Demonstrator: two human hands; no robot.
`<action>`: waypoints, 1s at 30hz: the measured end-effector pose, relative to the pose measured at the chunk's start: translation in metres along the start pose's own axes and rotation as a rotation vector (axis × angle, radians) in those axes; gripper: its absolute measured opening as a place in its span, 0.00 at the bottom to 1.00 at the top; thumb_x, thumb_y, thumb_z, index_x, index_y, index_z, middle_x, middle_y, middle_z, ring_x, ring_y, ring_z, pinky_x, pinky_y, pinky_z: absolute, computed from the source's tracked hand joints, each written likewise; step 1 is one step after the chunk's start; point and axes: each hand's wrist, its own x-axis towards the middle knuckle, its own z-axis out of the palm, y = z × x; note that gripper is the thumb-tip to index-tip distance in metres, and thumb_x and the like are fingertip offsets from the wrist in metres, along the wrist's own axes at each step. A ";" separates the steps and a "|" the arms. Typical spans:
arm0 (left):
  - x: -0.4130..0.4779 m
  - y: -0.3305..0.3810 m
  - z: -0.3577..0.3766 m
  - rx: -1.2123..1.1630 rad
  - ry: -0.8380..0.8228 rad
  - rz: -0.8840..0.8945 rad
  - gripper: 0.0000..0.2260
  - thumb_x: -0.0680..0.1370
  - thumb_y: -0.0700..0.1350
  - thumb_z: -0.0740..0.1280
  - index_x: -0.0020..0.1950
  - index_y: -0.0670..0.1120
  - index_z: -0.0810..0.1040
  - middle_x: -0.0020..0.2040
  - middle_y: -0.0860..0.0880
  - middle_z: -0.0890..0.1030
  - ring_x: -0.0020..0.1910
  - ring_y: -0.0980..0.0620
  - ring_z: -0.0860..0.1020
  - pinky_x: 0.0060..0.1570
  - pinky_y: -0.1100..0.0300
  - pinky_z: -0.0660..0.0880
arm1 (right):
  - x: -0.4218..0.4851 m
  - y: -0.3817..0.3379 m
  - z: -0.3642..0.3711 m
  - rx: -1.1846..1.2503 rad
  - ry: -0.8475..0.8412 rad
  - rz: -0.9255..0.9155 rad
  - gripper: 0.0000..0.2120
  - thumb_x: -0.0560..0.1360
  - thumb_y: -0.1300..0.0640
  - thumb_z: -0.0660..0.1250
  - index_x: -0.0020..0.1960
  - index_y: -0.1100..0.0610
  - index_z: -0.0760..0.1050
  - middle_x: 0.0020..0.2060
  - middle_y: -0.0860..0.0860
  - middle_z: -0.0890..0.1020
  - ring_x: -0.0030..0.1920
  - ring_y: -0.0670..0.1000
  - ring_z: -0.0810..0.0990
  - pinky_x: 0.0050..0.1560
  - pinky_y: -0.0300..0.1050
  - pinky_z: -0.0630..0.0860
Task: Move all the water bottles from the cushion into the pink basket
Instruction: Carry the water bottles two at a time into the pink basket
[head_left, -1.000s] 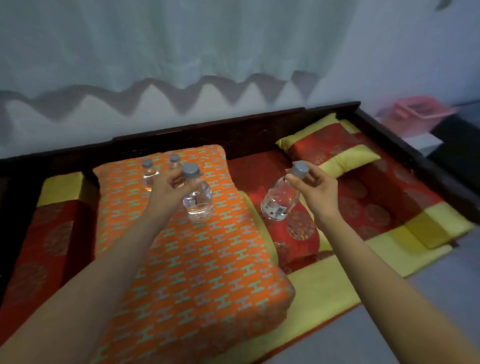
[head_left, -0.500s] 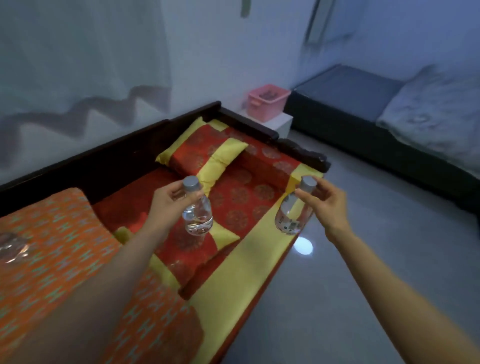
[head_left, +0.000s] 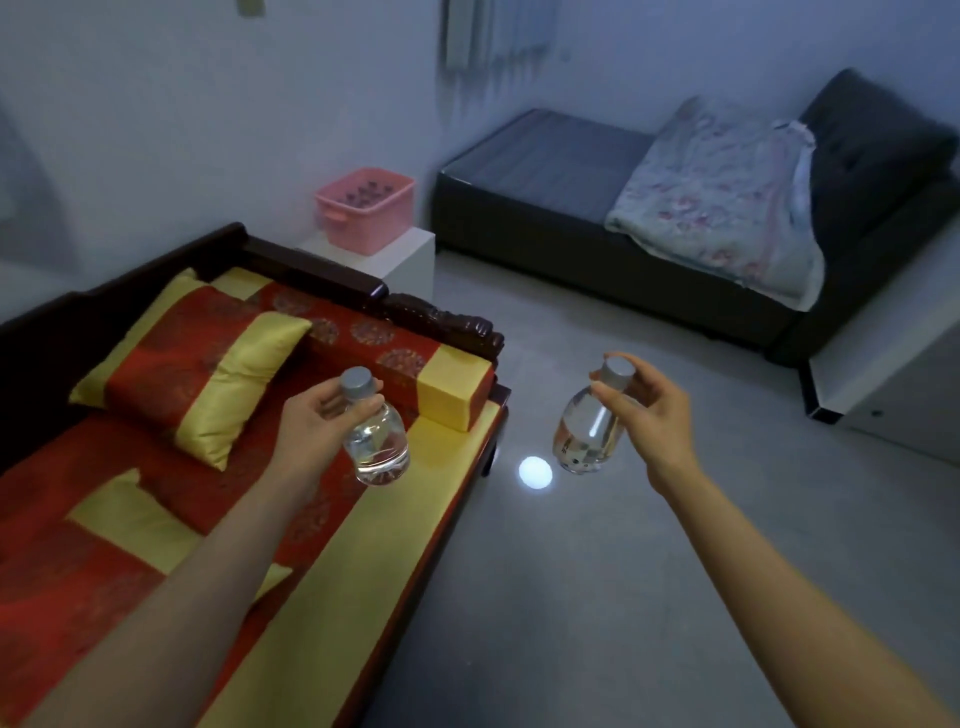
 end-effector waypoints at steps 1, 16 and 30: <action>0.015 -0.001 0.013 0.002 -0.009 -0.001 0.18 0.65 0.47 0.76 0.54 0.46 0.83 0.51 0.50 0.85 0.52 0.52 0.83 0.51 0.57 0.77 | 0.014 0.006 -0.007 0.004 0.017 0.007 0.18 0.72 0.63 0.71 0.62 0.56 0.77 0.53 0.53 0.83 0.56 0.51 0.80 0.61 0.52 0.75; 0.306 -0.023 0.177 0.002 -0.170 0.031 0.12 0.66 0.50 0.75 0.49 0.56 0.84 0.51 0.53 0.86 0.53 0.53 0.83 0.54 0.57 0.77 | 0.297 0.074 -0.050 0.047 0.097 0.039 0.17 0.72 0.65 0.72 0.59 0.56 0.78 0.49 0.51 0.85 0.49 0.42 0.83 0.52 0.35 0.77; 0.563 -0.043 0.314 -0.034 -0.027 -0.004 0.10 0.71 0.39 0.74 0.51 0.47 0.83 0.47 0.54 0.86 0.48 0.56 0.83 0.45 0.68 0.78 | 0.611 0.116 -0.061 0.114 0.010 0.003 0.18 0.70 0.69 0.72 0.59 0.62 0.77 0.52 0.58 0.84 0.50 0.45 0.84 0.52 0.38 0.79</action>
